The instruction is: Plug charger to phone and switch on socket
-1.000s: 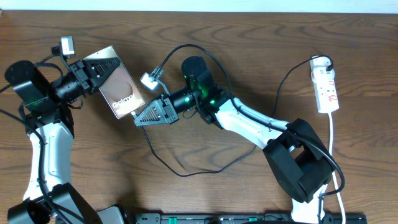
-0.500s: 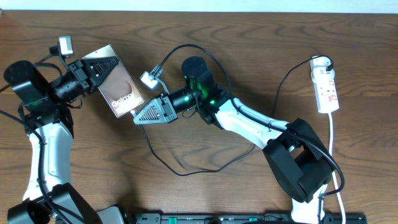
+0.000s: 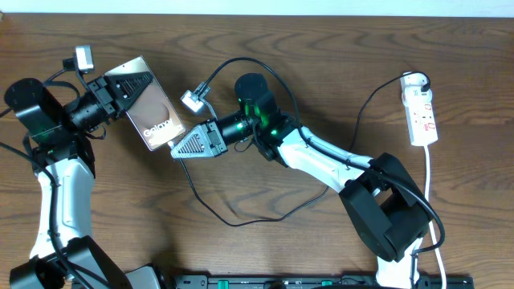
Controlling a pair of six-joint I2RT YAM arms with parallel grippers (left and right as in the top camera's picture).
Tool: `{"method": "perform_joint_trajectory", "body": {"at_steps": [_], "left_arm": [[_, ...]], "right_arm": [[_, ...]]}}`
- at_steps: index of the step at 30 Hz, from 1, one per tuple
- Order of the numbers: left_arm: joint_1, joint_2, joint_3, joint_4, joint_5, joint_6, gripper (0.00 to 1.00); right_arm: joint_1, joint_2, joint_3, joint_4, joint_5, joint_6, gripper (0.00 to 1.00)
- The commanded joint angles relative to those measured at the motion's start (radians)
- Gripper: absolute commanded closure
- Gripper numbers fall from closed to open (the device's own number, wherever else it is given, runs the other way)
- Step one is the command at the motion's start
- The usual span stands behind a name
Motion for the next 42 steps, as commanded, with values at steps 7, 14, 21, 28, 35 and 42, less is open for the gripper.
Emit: {"method": "perform_joint_trajectory", "body": {"at_steps": [7, 14, 21, 28, 35, 42], "left_arm": [[-0.014, -0.013, 0.009, -0.003, 0.124, -0.006, 0.93], [-0.014, -0.013, 0.009, -0.003, 0.117, -0.006, 0.93], [-0.011, -0.013, 0.009, -0.003, 0.051, -0.011, 0.92], [-0.008, -0.013, 0.009, 0.005, -0.07, -0.021, 0.92], [0.043, -0.013, 0.009, 0.164, -0.087, -0.151, 0.93], [0.091, -0.013, 0.009, 0.201, -0.081, -0.2, 0.93]], "right_arm": [[-0.019, -0.003, 0.017, 0.019, 0.248, 0.041, 0.99], [-0.019, -0.003, 0.017, 0.019, 0.242, 0.04, 0.99], [-0.019, -0.003, 0.017, 0.013, 0.193, 0.039, 0.99], [-0.019, -0.003, 0.016, 0.009, 0.132, -0.001, 0.99], [-0.019, -0.003, 0.016, -0.009, 0.124, -0.049, 0.99], [-0.019, -0.003, 0.016, -0.113, 0.147, -0.117, 0.99]]}}
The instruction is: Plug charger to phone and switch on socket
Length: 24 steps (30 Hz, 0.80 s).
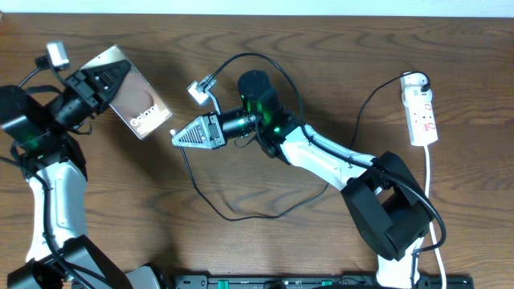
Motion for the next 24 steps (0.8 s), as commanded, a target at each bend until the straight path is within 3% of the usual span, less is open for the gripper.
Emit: {"method": "perform_joint_trajectory", "body": {"at_steps": [1, 13, 18, 20, 24], "left_arm": [[0.016, -0.013, 0.01, 0.015, 0.014, -0.052, 0.93], [0.016, -0.013, 0.01, 0.016, 0.099, -0.095, 0.92], [0.016, -0.013, 0.01, 0.016, 0.121, -0.08, 0.92], [0.016, -0.013, 0.01, 0.016, 0.121, -0.08, 0.93], [0.016, -0.013, 0.01, 0.016, 0.121, -0.08, 0.93]], "right_arm": [[-0.003, -0.003, 0.015, -0.09, 0.047, -0.087, 0.99], [-0.06, -0.005, 0.044, -0.824, 0.507, -0.324, 0.99], [-0.094, -0.005, 0.125, -1.209, 0.887, -0.34, 0.99], [-0.101, -0.005, 0.132, -1.318, 1.026, -0.337, 0.99], [-0.095, -0.002, 0.111, -1.361, 1.086, -0.336, 0.99]]}}
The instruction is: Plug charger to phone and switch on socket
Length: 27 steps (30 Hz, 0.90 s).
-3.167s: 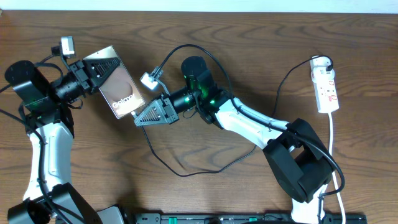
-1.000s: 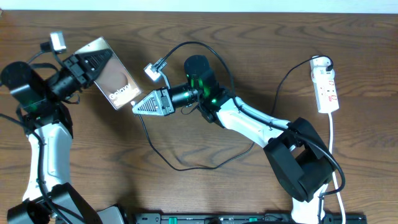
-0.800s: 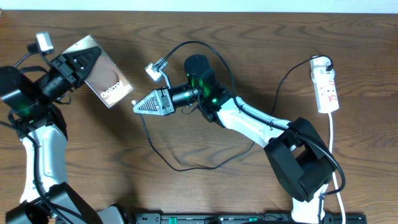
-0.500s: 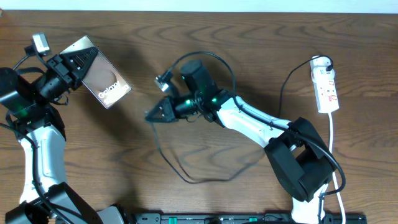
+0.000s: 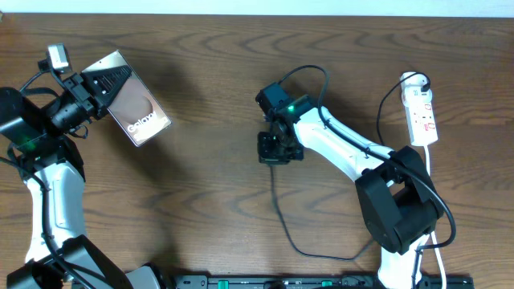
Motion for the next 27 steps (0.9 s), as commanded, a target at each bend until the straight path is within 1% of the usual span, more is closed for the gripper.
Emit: {"method": "perform_joint_trajectory", "body": {"at_steps": [1, 4, 6, 8, 9, 10, 11, 12, 14, 15, 17, 24, 27], "left_arm": [[0.003, -0.013, 0.01, 0.009, 0.024, 0.0, 0.93], [0.003, -0.013, 0.01, 0.009, 0.025, 0.0, 0.92], [0.003, -0.013, 0.01, 0.009, 0.025, 0.0, 0.92], [0.003, -0.013, 0.01, 0.009, 0.025, 0.0, 0.92], [0.003, -0.013, 0.01, 0.009, 0.025, 0.0, 0.93], [0.003, -0.013, 0.01, 0.009, 0.026, 0.0, 0.93], [0.003, -0.013, 0.01, 0.009, 0.029, 0.0, 0.92], [0.003, -0.013, 0.01, 0.009, 0.032, 0.0, 0.92], [0.003, -0.013, 0.01, 0.009, 0.035, 0.0, 0.93], [0.003, -0.013, 0.01, 0.009, 0.035, 0.0, 0.92], [0.003, -0.013, 0.01, 0.009, 0.035, 0.0, 0.93], [0.003, -0.013, 0.01, 0.009, 0.035, 0.0, 0.93], [0.003, -0.013, 0.01, 0.009, 0.035, 0.0, 0.93]], "right_arm": [[0.007, -0.002, -0.011, -0.004, 0.174, -0.014, 0.99], [0.013, -0.001, -0.039, 0.014, 0.176, 0.018, 0.98], [0.013, -0.001, -0.047, 0.018, 0.176, 0.034, 0.95], [0.013, -0.001, -0.047, 0.018, 0.177, 0.033, 0.81], [0.013, -0.001, -0.047, 0.018, 0.177, 0.033, 0.76], [0.013, -0.001, -0.047, 0.018, 0.177, 0.033, 0.62], [0.013, -0.001, -0.047, 0.018, 0.177, 0.033, 0.53], [0.013, -0.001, -0.047, 0.018, 0.176, 0.034, 0.48], [0.014, -0.001, -0.047, 0.017, 0.176, 0.045, 0.44], [0.014, -0.001, -0.047, 0.016, 0.176, 0.051, 0.4], [0.014, -0.001, -0.048, 0.006, 0.162, 0.069, 0.38], [0.051, 0.001, -0.072, 0.014, 0.161, 0.139, 0.4], [0.071, 0.003, -0.077, 0.029, 0.161, 0.145, 0.4]]}}
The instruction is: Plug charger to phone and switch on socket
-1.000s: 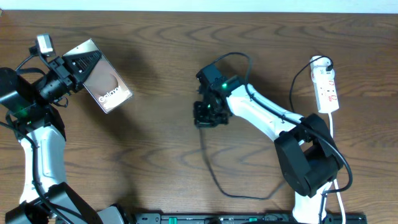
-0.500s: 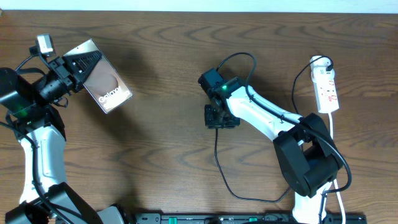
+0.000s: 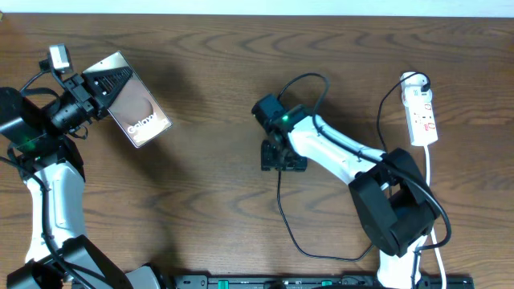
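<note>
The phone (image 3: pixel 138 110), its screen lit, is held tilted above the table's upper left with my left gripper (image 3: pixel 103 83) shut on its upper end. At the table's middle my right gripper (image 3: pixel 283 157) points straight down. It looks shut on the black charger cable (image 3: pixel 279 201), which leaves the fingers toward the front edge and loops right. The cable's plug end is hidden under the gripper. The white power strip (image 3: pixel 421 111) lies at the far right with a plug in its top socket; its switch is too small to read.
The strip's white cord (image 3: pixel 430 181) runs down the right side, past my right arm's base (image 3: pixel 395 217). A dark cable (image 3: pixel 365 112) from the strip's top plug drops behind the right arm. A black rail (image 3: pixel 321 281) lines the front edge.
My right gripper has shifted slightly right and toward the front, still pointing down with the cable under it. The left gripper and the phone have not moved.
First my right gripper held the cable with its plug near the phone, which the left gripper held left of centre. Then the phone was at the far left, apart from the plug. Later the right gripper stood pointing down mid-table with the cable, as now.
</note>
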Controlling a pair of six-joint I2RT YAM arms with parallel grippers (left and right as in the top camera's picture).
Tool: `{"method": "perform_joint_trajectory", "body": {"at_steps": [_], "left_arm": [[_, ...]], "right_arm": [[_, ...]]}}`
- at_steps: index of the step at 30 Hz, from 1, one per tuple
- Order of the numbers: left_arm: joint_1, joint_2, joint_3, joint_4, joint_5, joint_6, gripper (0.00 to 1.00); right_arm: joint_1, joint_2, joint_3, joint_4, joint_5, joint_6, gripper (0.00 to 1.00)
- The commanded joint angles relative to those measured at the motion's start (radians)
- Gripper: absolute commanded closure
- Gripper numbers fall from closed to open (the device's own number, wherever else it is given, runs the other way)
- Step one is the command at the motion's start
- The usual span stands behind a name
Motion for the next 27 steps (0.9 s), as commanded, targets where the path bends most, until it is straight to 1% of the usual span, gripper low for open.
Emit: {"method": "perform_joint_trajectory", "body": {"at_steps": [1, 6, 22, 24, 26, 27], "left_arm": [[0.003, -0.013, 0.01, 0.008, 0.016, -0.001, 0.93], [0.003, -0.013, 0.01, 0.008, 0.018, -0.001, 0.93], [0.003, -0.013, 0.01, 0.008, 0.017, -0.001, 0.93], [0.003, -0.013, 0.01, 0.008, 0.017, -0.001, 0.93], [0.003, -0.013, 0.01, 0.008, 0.017, 0.0, 0.93], [0.003, -0.013, 0.01, 0.008, 0.017, -0.001, 0.92]], "right_arm": [[0.027, 0.003, -0.011, 0.01, 0.005, 0.039, 0.4], [0.034, 0.003, -0.012, 0.016, 0.022, 0.051, 0.43], [0.029, 0.004, -0.058, 0.081, 0.035, 0.058, 0.44], [0.029, 0.004, -0.058, 0.084, 0.035, 0.058, 0.48], [0.029, 0.005, -0.058, 0.089, 0.036, 0.058, 0.55], [0.029, 0.005, -0.058, 0.09, 0.036, 0.058, 0.59]]}}
